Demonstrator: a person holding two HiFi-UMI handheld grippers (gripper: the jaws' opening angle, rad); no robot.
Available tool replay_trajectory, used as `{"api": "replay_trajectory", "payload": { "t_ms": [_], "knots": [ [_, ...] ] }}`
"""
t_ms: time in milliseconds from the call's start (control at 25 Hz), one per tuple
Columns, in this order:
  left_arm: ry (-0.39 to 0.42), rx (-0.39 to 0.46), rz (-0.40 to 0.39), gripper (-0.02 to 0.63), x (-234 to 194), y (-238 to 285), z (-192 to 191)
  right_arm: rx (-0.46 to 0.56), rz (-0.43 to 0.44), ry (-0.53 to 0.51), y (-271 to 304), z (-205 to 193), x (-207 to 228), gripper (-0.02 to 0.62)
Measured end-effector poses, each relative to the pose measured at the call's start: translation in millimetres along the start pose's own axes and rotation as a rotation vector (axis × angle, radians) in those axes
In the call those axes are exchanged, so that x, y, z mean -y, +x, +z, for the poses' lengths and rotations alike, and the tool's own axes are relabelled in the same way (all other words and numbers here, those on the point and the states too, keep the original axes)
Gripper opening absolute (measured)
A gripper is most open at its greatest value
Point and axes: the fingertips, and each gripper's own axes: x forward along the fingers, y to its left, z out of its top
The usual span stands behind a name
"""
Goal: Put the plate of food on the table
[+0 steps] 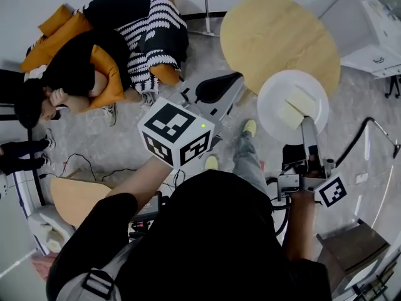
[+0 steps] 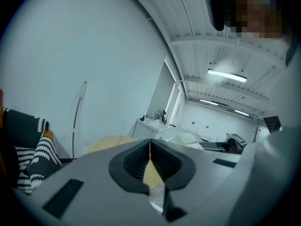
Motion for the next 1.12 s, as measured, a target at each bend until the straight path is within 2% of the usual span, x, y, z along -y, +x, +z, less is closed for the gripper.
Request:
{"api": "replay_trajectory", "payload": {
  "t_ms": [600,1120],
  "knots": [
    [-0.003,-0.018,0.019,0.011,-10,47,12,0.002,0.015,0.027,26,39,23,0.029],
    [0.001,-0.033,0.065,0.011,-3,125,30,-0.032,0.031,0.073,44,103,66,0.029]
  ]
}}
